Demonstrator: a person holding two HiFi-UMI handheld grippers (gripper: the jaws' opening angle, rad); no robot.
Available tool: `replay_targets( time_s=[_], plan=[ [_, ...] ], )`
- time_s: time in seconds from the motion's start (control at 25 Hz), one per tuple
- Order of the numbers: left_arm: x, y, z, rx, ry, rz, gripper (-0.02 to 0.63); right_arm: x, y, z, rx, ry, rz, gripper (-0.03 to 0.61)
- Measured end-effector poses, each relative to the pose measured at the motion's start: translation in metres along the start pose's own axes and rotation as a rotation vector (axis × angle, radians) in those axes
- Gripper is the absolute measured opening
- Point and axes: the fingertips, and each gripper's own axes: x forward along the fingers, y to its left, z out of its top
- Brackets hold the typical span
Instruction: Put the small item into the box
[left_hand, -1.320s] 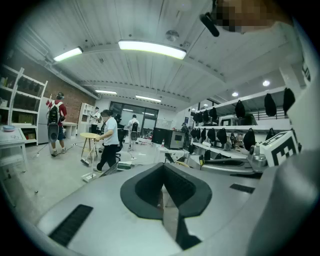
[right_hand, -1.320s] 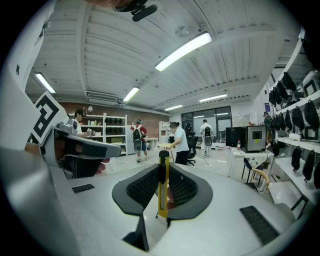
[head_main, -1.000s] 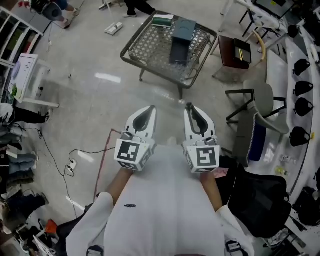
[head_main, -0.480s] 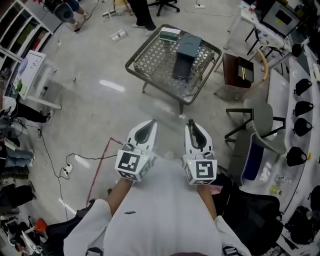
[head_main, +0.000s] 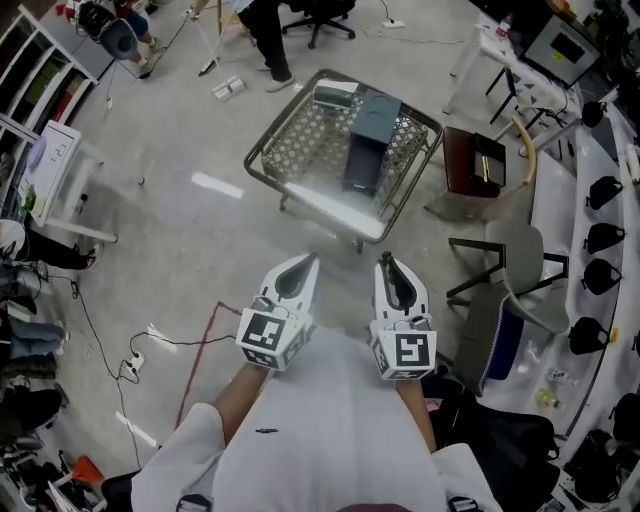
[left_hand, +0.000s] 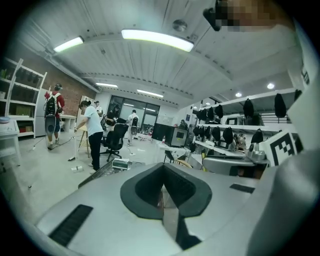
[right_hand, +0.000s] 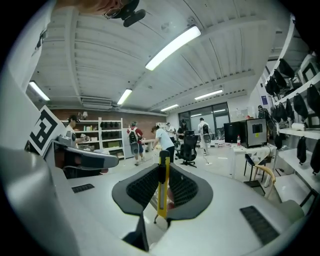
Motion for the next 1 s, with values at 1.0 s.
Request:
replay_targets(
  time_s=[1.0],
  plan=[
    [0.187,0.184,0.102,0.011,0.025,-0.131,0.002,0.271,-0.044,0.037,0.022,0.053,-0.116,0.054]
  ],
)
